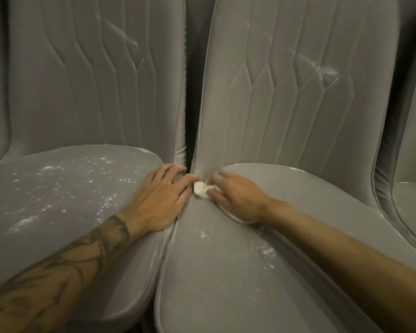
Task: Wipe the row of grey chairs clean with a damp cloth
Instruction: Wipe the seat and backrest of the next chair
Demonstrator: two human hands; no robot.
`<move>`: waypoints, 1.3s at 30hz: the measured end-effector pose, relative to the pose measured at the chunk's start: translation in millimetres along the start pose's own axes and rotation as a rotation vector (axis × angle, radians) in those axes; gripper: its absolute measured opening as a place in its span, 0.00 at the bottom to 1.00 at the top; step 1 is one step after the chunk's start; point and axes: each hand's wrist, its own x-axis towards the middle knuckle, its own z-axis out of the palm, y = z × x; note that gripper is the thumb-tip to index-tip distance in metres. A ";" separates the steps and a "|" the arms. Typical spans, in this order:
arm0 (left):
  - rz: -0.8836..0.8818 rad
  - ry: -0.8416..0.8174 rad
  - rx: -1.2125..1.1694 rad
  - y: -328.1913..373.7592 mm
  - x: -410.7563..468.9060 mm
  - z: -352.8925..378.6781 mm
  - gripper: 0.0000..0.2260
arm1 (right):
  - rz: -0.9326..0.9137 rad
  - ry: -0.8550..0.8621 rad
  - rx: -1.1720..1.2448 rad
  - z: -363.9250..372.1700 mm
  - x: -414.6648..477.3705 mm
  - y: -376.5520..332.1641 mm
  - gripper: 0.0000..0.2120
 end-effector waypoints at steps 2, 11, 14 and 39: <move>-0.003 0.011 0.006 0.0 0.4 2.1 0.18 | 0.115 0.030 -0.037 3.0 8.9 1.2 0.15; -0.012 -0.022 0.000 1.7 -0.6 -2.3 0.21 | -0.185 -0.012 0.030 -0.9 -24.3 3.2 0.12; -0.019 -0.021 -0.013 1.1 -0.1 -1.5 0.21 | 0.208 0.019 -0.042 -9.2 -12.0 33.7 0.15; 0.002 0.005 0.006 -2.7 -0.5 1.1 0.23 | 0.237 0.039 -0.150 -35.5 -60.2 108.6 0.16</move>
